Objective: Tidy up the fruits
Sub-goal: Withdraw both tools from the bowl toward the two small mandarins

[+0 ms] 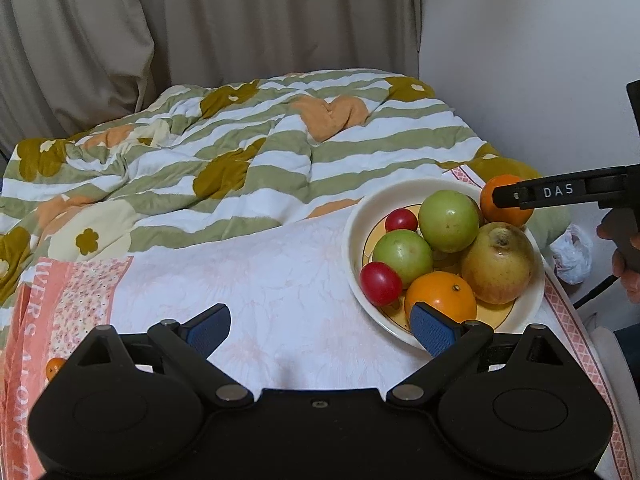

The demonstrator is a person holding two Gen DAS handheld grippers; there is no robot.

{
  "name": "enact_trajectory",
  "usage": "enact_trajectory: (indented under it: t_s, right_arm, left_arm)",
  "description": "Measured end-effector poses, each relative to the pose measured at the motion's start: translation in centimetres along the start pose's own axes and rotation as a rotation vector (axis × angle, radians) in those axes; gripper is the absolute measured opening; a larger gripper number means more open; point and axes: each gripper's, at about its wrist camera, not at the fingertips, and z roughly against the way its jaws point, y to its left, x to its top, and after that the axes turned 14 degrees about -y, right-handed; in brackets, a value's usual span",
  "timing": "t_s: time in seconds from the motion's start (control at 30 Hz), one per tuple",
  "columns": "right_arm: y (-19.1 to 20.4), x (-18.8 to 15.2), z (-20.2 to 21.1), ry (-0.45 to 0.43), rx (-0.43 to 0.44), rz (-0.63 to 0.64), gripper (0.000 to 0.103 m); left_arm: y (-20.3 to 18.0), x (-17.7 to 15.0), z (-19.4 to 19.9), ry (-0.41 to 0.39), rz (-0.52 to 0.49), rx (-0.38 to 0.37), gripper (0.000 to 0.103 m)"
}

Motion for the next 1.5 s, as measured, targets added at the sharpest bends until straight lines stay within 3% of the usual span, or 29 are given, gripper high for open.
enact_trajectory:
  t_s: [0.23,0.6,1.0,1.23,1.5]
  right_arm:
    - [0.5,0.7,3.9,-0.046,0.019,0.012,0.103]
    - [4.8,1.6,12.8,-0.137,0.075,0.058,0.103]
    - [11.5,-0.1,18.6,-0.148,0.1,0.088,0.103]
    - [16.1,-2.4,18.8,-0.126,0.026,0.059,0.103]
    - [20.7,-5.2,17.2,-0.09,-0.09,-0.041,0.103]
  left_arm:
    - [-0.2,0.3,2.6,-0.05,0.003,0.019,0.099]
    - [1.5,-0.8,11.1,-0.152,0.07,0.101,0.099]
    - [9.4,-3.1,18.1,-0.199,0.1,0.269,0.101]
    - [15.5,-4.6,17.4,-0.199,0.076,0.226,0.101]
    - [21.1,-6.2,13.8,-0.156,0.021,0.112,0.101]
